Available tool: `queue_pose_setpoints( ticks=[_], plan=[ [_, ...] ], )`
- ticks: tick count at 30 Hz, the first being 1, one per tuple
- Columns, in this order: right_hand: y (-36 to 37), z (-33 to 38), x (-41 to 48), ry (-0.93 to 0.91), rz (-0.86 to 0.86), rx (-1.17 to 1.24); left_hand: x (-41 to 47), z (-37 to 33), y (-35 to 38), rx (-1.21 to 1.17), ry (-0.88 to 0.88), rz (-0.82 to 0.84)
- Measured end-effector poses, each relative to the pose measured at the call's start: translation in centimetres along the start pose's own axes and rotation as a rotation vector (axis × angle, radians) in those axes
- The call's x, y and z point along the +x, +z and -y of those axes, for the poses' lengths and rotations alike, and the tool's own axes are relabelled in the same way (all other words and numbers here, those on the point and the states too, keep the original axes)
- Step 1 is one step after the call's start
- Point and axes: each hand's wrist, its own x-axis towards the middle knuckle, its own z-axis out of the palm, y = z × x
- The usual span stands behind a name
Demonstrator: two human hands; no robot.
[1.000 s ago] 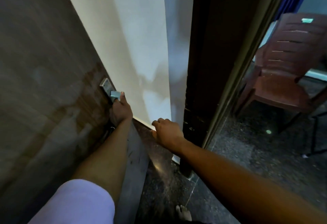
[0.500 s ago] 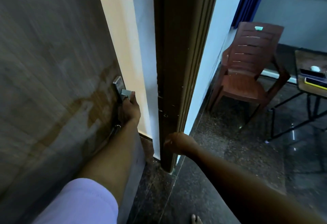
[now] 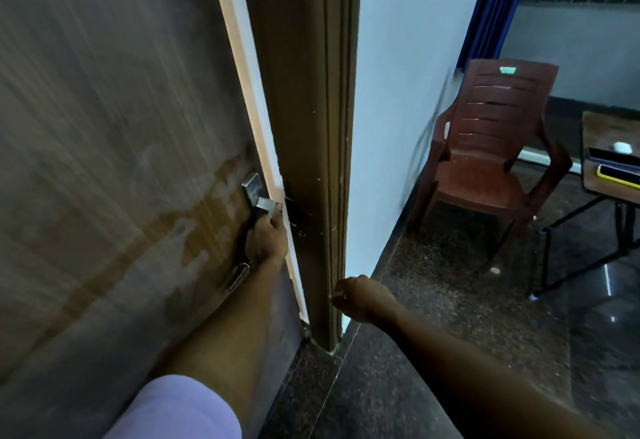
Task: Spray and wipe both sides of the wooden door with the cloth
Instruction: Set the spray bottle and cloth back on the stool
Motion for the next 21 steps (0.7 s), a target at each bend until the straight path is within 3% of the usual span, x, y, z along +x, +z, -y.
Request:
queue_pose_setpoints(
  ticks=[8, 21],
  plan=[
    [0.1, -0.8, -0.5, -0.033, -0.022, 0.027, -1.9, -0.1, 0.7, 0.027, 0.024, 0.053],
    [-0.4, -4.3, -0.5, -0.121, -0.055, 0.065, -3.8, -0.8, 1.9, 0.053, 0.005, -0.004]
  ],
)
